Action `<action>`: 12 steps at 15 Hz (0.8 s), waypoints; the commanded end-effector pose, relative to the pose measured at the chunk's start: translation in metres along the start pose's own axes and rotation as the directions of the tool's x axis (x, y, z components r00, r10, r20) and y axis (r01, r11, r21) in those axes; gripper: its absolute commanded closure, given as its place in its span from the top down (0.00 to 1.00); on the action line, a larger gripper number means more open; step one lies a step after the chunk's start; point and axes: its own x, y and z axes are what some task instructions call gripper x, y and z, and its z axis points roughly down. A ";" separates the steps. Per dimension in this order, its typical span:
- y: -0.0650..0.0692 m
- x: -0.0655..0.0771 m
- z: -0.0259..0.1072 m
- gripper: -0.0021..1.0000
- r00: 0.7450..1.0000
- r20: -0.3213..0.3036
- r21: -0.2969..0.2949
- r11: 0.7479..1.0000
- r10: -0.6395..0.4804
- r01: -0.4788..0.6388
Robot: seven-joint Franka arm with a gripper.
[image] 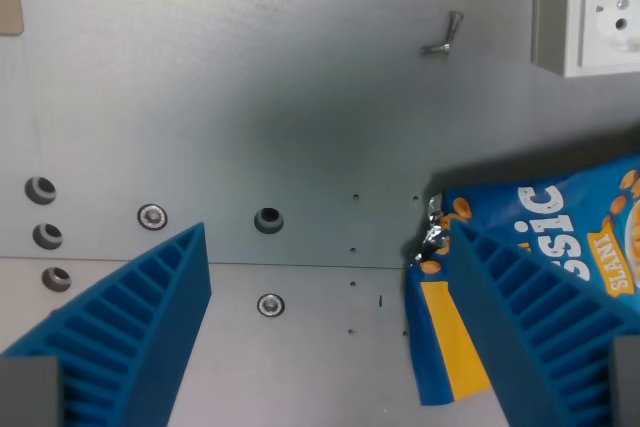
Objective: Rotate around base positive x
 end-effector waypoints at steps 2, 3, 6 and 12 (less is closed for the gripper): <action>0.002 0.000 -0.003 1.00 1.000 -0.019 0.146 0.989 -0.008 0.010; 0.002 0.000 -0.003 1.00 1.000 -0.020 0.159 0.987 -0.008 0.011; 0.002 0.000 -0.003 1.00 1.000 -0.023 0.198 0.980 -0.008 0.012; 0.002 0.000 -0.003 1.00 1.000 -0.028 0.276 0.961 -0.008 0.015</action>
